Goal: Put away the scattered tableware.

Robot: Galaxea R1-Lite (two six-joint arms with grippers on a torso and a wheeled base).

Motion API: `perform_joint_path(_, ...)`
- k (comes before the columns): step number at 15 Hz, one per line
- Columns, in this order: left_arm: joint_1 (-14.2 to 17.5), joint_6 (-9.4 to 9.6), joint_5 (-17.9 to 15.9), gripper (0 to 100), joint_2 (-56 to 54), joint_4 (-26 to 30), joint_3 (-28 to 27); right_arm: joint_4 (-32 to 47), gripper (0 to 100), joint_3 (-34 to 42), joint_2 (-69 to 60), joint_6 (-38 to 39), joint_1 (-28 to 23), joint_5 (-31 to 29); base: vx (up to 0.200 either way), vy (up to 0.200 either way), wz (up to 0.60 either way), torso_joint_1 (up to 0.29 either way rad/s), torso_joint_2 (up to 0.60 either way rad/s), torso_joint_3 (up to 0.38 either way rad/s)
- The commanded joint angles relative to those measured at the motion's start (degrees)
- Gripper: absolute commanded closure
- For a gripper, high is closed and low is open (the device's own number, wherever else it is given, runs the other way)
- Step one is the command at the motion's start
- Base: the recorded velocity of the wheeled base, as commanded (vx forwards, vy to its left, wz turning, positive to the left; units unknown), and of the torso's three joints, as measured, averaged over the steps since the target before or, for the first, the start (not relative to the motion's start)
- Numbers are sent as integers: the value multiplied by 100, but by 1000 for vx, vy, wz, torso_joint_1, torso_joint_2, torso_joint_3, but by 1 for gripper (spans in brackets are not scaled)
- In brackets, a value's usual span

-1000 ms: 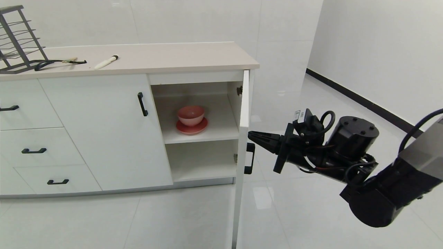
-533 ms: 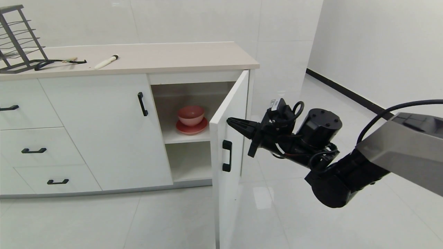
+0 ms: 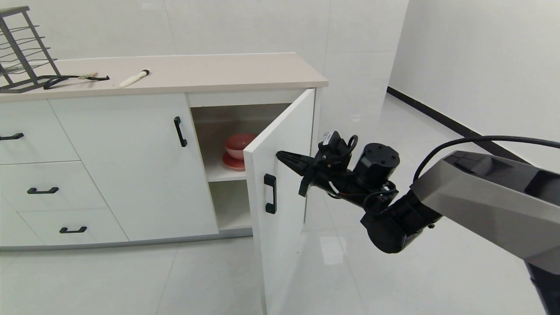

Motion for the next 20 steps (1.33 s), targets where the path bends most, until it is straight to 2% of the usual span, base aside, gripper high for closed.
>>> perform_joint_path(1, 1, -5, 0, 0, 0, 0, 0, 23, 100, -461, 436, 14, -16, 3, 0, 0, 0, 0, 0, 0)
perform_joint_path(4, 1, -5, 0, 0, 0, 0, 0, 41, 100, -1050, 911, 22, -25, -32, 0, 0, 0, 0, 0, 0)
perform_joint_path(12, 1, -14, 0, 0, 0, 0, 0, 32, 100, -2509, 1886, 321, -25, -656, 0, 0, 0, 0, 0, 0)
perform_joint_path(15, 1, -14, 0, 0, 0, 0, 0, -82, 100, -2404, 1781, 339, -25, -691, 0, 0, 0, 0, 0, 0)
perform_joint_path(16, 1, -14, 0, 0, 0, 0, 0, -117, 100, -1894, 1280, 348, -25, -691, 0, 0, 0, 0, 0, 0)
perform_joint_path(18, 1, -14, 0, 0, 0, 0, 0, -196, 100, 751, -522, 330, -7, -665, 0, 0, 0, 0, 0, 0)
perform_joint_path(20, 1, -14, 0, 0, 0, 0, 0, -443, 100, 2984, -2201, 348, -78, -665, 0, 0, 0, 0, 0, 0)
